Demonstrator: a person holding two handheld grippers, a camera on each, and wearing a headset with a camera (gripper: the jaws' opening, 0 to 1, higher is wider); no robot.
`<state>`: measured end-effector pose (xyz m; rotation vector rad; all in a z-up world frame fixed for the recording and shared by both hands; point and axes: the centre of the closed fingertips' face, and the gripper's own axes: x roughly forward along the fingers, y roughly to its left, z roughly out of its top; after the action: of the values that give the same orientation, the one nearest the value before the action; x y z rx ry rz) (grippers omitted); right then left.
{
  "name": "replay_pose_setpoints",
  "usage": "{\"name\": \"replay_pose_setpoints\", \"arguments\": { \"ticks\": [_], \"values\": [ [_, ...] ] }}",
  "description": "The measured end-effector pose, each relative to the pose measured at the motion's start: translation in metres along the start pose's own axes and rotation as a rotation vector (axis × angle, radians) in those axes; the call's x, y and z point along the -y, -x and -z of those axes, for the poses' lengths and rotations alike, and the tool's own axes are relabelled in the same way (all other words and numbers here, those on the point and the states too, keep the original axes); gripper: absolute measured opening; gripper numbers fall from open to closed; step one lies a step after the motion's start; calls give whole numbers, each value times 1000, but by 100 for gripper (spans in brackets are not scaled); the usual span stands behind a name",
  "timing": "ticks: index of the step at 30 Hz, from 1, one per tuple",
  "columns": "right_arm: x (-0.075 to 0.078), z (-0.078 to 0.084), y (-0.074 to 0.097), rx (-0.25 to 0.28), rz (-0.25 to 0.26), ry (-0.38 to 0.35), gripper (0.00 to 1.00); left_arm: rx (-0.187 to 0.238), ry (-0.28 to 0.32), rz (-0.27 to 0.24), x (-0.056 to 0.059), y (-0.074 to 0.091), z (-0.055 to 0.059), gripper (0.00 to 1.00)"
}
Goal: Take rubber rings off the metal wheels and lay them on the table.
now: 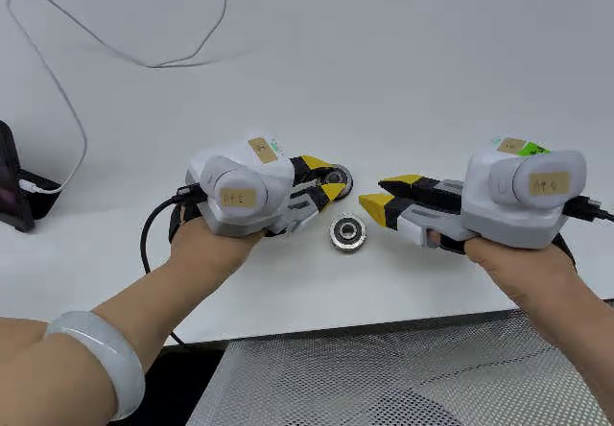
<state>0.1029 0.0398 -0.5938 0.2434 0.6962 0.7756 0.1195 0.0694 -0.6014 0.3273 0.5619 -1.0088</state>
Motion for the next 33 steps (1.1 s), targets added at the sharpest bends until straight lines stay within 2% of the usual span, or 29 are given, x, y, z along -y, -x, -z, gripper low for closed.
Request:
{"name": "replay_pose_setpoints", "arguments": {
  "ticks": [6,19,28,33],
  "values": [
    [7,-2,-12,21,-16,-136,17,7,0,5,-1,0,-1,14],
    [2,-4,-26,25,-46,-257,15,18,10,4,-1,-1,0,14],
    [3,-2,-30,21,-55,-328,15,24,12,4,-1,0,0,14],
    [4,-1,-33,19,-66,-393,16,27,14,5,0,0,0,14]
  ]
}}
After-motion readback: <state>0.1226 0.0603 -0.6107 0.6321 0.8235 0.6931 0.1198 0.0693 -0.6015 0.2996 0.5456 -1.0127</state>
